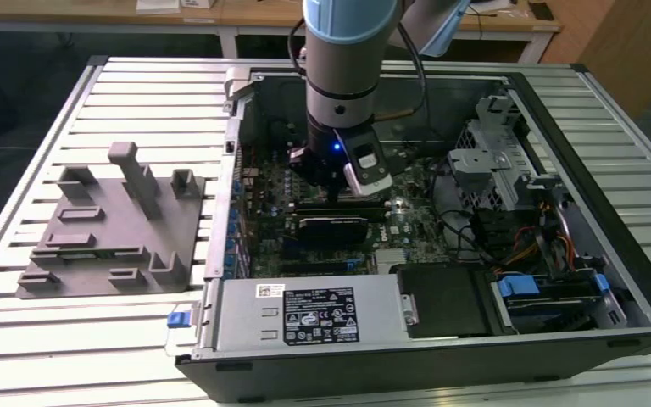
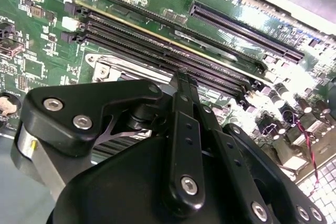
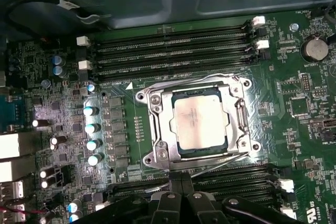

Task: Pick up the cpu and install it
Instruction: 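Install the second cpu locking lever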

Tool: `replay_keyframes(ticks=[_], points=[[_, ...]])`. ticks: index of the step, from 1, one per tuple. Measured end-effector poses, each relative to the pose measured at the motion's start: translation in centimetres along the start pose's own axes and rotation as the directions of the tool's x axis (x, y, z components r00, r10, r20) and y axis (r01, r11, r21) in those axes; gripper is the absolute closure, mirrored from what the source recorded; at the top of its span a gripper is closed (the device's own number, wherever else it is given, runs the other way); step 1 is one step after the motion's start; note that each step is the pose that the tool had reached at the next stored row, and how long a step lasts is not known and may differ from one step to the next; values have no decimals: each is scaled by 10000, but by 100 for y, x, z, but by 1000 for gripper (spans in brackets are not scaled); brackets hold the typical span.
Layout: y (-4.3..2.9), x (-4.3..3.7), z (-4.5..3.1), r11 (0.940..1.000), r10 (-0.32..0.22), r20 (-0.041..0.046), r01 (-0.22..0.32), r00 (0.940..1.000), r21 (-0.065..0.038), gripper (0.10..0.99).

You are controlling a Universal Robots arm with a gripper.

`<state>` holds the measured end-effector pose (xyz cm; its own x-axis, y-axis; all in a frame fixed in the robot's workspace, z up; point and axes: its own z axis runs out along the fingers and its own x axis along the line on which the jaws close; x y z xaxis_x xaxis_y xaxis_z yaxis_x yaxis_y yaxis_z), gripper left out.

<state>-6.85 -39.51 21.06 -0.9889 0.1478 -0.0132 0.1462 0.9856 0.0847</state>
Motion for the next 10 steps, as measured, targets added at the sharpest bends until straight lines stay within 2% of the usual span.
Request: replay_keyframes(ticks=[3, 7, 9, 10], points=[[-33, -1, -3, 10000, -21, -12, 21, 10000, -63, 980], [-73, 19, 1, 9997, -45, -42, 44, 10000, -257, 980], [-93, 38, 4, 9992, -60, -62, 58, 10000, -386, 980], [-100, 49, 9, 9988, -69, -77, 65, 9999, -491, 980]])
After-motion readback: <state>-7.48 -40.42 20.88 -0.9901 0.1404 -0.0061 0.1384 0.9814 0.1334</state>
